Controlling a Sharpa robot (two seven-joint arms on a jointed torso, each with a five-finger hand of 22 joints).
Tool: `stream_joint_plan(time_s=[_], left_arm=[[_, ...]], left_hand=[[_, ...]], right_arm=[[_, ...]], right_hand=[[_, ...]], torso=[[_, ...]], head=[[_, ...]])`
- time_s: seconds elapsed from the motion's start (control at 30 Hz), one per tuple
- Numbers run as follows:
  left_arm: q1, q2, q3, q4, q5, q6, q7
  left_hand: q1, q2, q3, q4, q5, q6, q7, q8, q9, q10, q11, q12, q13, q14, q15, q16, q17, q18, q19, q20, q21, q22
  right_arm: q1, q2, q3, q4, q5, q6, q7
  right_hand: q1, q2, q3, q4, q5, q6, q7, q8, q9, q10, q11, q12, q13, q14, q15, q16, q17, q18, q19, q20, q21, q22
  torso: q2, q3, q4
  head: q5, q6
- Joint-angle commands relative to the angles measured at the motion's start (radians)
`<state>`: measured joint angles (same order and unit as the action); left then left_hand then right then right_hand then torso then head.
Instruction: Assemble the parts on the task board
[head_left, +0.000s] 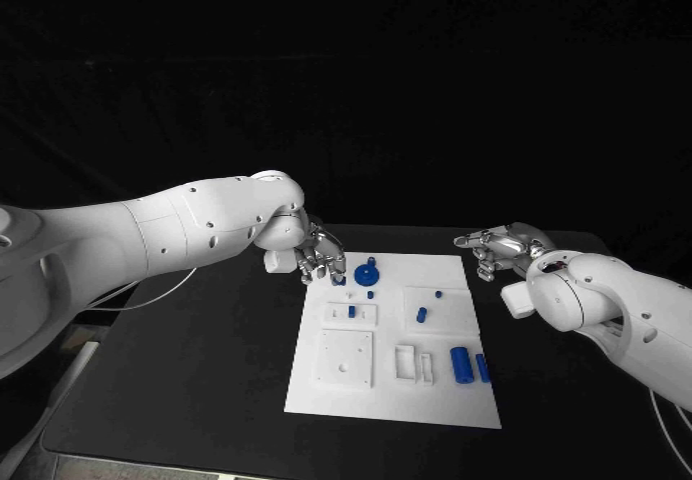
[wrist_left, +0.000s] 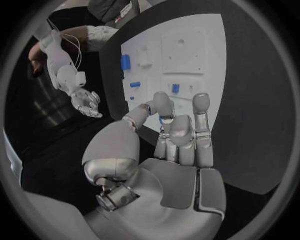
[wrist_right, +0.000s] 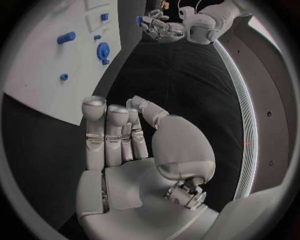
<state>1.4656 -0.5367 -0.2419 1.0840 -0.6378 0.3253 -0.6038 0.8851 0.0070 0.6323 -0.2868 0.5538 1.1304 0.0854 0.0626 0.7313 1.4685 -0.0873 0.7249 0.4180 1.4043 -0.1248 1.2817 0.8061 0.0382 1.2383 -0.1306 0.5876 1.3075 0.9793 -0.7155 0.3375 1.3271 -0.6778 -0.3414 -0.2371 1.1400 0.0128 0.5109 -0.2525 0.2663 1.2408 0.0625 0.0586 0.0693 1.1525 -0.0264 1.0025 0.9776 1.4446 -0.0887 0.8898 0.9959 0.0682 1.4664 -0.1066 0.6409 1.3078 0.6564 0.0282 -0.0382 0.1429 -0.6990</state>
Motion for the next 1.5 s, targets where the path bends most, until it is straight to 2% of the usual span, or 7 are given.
stream_joint_plan(time_s=[0.03,0.63,0.77,0.93,1.2,1.3,1.5], left_arm=[[-0.012,0.015,0.000,-0.010,-0.055,-0.005,-0.022],[-0.080,0.051,0.000,-0.041,-0.151,-0.010,-0.017],[-0.092,0.058,0.000,-0.048,-0.164,-0.007,-0.016],[-0.110,0.065,0.001,-0.060,-0.186,-0.015,-0.013],[-0.120,0.074,0.001,-0.076,-0.197,-0.016,-0.007],[-0.121,0.078,0.001,-0.079,-0.201,-0.012,-0.006],[-0.123,0.087,0.001,-0.091,-0.204,0.012,-0.007]], left_hand=[[0.003,0.012,0.006,0.000,-0.003,0.193,-0.122,0.006,0.231,0.043,-0.011,0.006,0.001,0.007,0.000,-0.002,0.002,0.009,0.007,0.000,0.006,0.018],[-0.003,0.018,-0.005,0.001,-0.009,0.208,-0.128,0.007,0.251,0.044,-0.015,0.023,-0.005,0.021,-0.002,0.001,0.020,0.008,0.015,0.001,0.008,0.017],[-0.003,0.019,-0.006,0.002,-0.011,0.212,-0.129,0.007,0.257,0.044,-0.015,0.025,-0.007,0.021,-0.001,0.001,0.023,0.008,0.015,0.002,0.007,0.017],[-0.004,0.021,-0.007,0.002,-0.011,0.211,-0.129,0.006,0.259,0.044,-0.015,0.026,-0.007,0.021,-0.001,0.000,0.022,0.008,0.016,0.002,0.007,0.017],[-0.009,0.026,-0.007,0.001,-0.010,0.215,-0.131,0.006,0.277,0.044,-0.016,0.031,-0.009,0.024,-0.002,0.002,0.029,0.008,0.018,0.001,0.006,0.018],[-0.010,0.026,-0.006,0.001,-0.007,0.215,-0.131,0.006,0.278,0.044,-0.016,0.031,-0.009,0.024,-0.002,0.002,0.030,0.008,0.018,0.001,0.006,0.018],[-0.011,0.025,-0.003,0.001,-0.004,0.216,-0.131,0.006,0.282,0.044,-0.016,0.032,-0.011,0.024,-0.002,0.001,0.030,0.008,0.018,0.001,0.007,0.018]], right_arm=[[0.000,0.002,0.001,0.004,-0.022,0.018,0.016],[0.000,0.004,0.001,0.008,-0.040,0.016,0.016],[0.000,0.005,0.001,0.005,-0.040,0.005,0.025],[0.003,0.007,0.001,-0.002,-0.016,-0.019,0.057],[0.008,0.012,0.001,-0.019,0.063,-0.040,0.154],[0.009,0.014,0.001,-0.023,0.094,-0.037,0.193],[0.011,0.018,0.001,-0.025,0.127,-0.035,0.241]], right_hand=[[0.000,-0.010,0.004,0.001,-0.001,0.007,-0.002,0.005,0.001,-0.002,-0.004,-0.005,-0.001,-0.006,-0.003,-0.006,-0.001,-0.003,0.012,-0.006,-0.004,0.075],[-0.002,-0.013,0.007,0.002,0.004,0.008,-0.002,0.005,0.001,-0.002,-0.004,-0.005,-0.002,-0.005,-0.003,-0.006,-0.001,-0.003,0.012,-0.006,-0.005,0.074],[-0.001,-0.008,0.006,0.007,-0.028,0.003,-0.001,0.005,0.000,-0.015,-0.003,-0.019,-0.013,-0.011,-0.002,-0.018,-0.010,-0.001,0.008,-0.005,-0.024,0.070],[0.008,-0.008,0.019,0.017,-0.094,-0.014,0.005,0.006,-0.001,-0.042,0.005,-0.170,-0.168,-0.059,0.008,-0.130,-0.111,0.018,-0.051,0.006,-0.371,-0.039],[0.013,-0.029,0.031,0.031,-0.085,-0.064,0.028,0.004,-0.004,-0.021,0.032,-0.416,-0.429,-0.147,0.039,-0.236,-0.260,0.019,-0.106,0.036,-0.513,-0.155],[0.029,-0.024,0.006,0.030,-0.072,-0.072,0.032,0.004,-0.005,0.032,0.041,-0.558,-0.584,-0.166,0.055,-0.332,-0.365,0.019,-0.134,0.053,-0.580,-0.243],[0.033,-0.011,-0.014,0.033,-0.060,-0.084,0.045,0.004,-0.005,0.128,0.072,-0.829,-0.871,-0.191,0.098,-0.531,-0.553,0.022,-0.256,0.096,-0.577,-0.453]], torso=[[0.002,0.0005,-0.0010],[0.002,0.0001,-0.0013],[0.002,0.0008,-0.0006],[0.003,-0.0003,-0.0015],[0.003,-0.0005,-0.0013],[0.004,-0.0003,-0.0021],[0.003,0.0000,-0.0008]], head=[[0.000,-0.002],[0.000,-0.012],[0.001,-0.013],[0.000,-0.013],[0.000,-0.014],[0.000,-0.012],[-0.001,-0.016]])
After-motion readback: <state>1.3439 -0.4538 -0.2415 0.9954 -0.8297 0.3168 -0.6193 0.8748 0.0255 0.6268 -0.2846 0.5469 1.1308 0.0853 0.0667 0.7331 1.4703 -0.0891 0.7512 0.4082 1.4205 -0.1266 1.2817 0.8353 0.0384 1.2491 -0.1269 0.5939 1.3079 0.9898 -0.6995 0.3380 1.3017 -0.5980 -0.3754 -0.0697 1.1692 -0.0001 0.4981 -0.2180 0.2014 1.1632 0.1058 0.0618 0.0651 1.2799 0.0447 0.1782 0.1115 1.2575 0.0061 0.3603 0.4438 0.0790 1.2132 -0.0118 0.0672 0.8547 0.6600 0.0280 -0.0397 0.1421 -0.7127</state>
